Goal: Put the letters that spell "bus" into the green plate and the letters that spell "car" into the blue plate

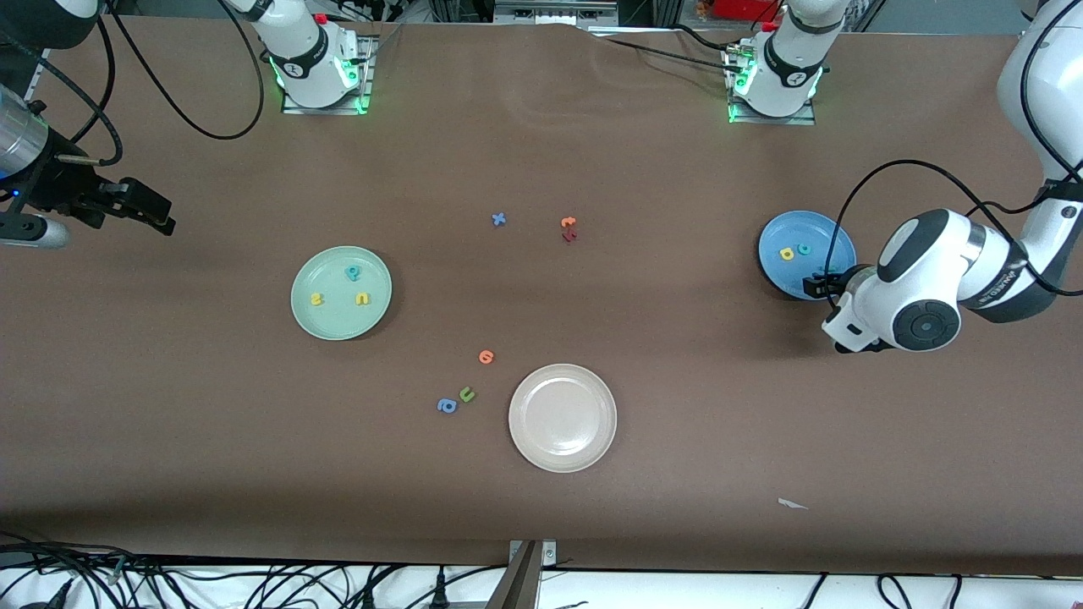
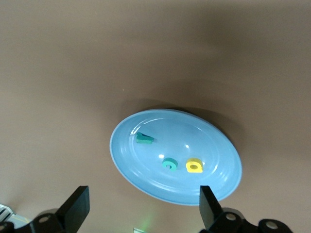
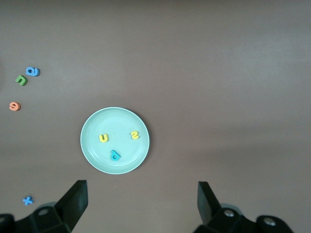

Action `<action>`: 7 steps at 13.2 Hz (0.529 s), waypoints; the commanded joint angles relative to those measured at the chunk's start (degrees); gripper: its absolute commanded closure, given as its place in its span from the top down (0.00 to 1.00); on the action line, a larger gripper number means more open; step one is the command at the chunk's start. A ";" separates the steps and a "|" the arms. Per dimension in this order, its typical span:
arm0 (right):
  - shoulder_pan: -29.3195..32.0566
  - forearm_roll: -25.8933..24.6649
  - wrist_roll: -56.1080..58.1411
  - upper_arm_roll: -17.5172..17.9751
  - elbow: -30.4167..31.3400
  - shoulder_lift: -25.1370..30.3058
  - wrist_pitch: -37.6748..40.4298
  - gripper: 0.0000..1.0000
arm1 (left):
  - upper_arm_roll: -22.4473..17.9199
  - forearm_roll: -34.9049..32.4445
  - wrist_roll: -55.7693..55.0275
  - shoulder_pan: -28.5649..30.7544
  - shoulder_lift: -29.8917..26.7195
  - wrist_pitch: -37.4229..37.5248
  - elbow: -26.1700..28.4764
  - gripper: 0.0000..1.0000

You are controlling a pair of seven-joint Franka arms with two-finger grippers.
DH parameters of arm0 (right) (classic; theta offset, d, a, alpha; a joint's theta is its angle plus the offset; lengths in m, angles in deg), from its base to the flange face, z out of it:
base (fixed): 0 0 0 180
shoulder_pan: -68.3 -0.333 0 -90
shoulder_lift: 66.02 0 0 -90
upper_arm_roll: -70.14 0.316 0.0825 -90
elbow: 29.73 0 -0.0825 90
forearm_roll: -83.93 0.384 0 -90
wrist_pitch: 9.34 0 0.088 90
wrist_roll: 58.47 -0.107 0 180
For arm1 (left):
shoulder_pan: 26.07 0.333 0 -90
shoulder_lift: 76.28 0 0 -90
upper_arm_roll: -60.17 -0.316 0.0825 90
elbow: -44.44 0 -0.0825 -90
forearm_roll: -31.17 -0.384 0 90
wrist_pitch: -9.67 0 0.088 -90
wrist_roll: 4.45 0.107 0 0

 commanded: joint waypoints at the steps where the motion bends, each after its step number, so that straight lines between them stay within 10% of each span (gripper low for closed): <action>1: 0.48 0.98 -0.57 0.27 0.90 1.05 -0.01 1.00 | -0.53 -0.16 0.35 -3.38 -0.51 6.21 -6.95 0.99; 7: 0.48 0.98 -0.57 0.27 0.90 1.05 0.51 1.00 | -1.32 0.54 7.26 -7.07 -0.77 15.97 -18.30 0.99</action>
